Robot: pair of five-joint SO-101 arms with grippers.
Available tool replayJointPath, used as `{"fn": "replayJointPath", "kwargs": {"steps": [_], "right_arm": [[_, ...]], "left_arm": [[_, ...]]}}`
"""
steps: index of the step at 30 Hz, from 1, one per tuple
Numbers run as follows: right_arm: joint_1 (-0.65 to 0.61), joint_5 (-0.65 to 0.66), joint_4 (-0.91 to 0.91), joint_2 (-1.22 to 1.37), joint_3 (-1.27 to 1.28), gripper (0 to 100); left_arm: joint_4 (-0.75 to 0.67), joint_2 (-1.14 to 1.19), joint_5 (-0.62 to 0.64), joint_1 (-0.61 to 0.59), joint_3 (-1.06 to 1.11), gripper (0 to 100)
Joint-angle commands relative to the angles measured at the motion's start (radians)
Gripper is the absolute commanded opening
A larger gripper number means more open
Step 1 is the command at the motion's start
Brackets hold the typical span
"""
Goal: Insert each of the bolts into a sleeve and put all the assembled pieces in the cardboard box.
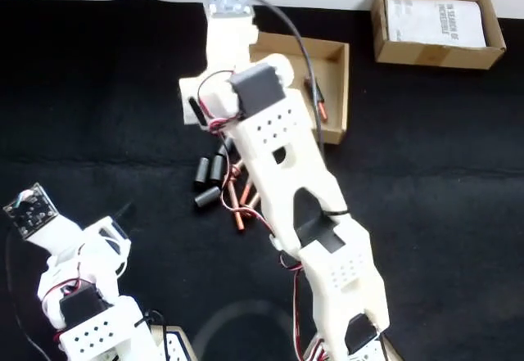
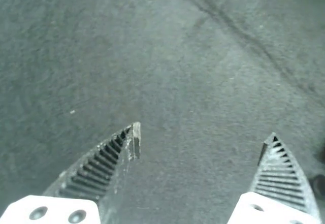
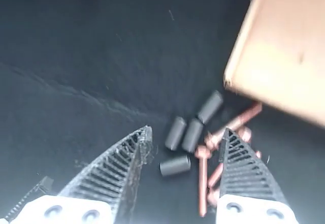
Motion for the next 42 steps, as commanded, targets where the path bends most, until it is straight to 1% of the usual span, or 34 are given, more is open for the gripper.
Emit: {"fn": "replayJointPath", "kwargs": {"steps": [1,10,16,22,27,34,38,42], "right_arm": [[-0.004,-0.077,-0.056,-0.062,0.134,19.8],[-0.002,-0.153,-0.300,-0.062,0.398,19.8],[0.001,-0.153,-0.470,-0.062,0.575,19.8],[0.048,-0.153,-0.628,-0.062,0.716,19.8],[0.061,-0.150,-0.753,-0.062,0.800,19.8],[0.062,-0.149,-0.854,-0.061,0.906,19.8],[0.056,-0.150,-0.903,-0.058,0.966,19.8],[0.051,-0.150,-0.908,0.018,0.966,19.8]], "left_arm": [[0.002,-0.010,-0.003,-0.016,0.019,36],[-0.002,-0.010,-0.003,-0.015,0.022,36],[-0.002,-0.010,-0.003,-0.013,0.022,36],[-0.002,-0.010,-0.005,-0.012,0.022,36],[-0.002,-0.012,-0.005,-0.010,0.022,36],[0.009,-0.056,-0.003,-0.013,0.021,36],[0.054,-0.097,-0.003,-0.013,0.018,36],[0.055,-0.101,-0.003,-0.013,0.018,36]]}}
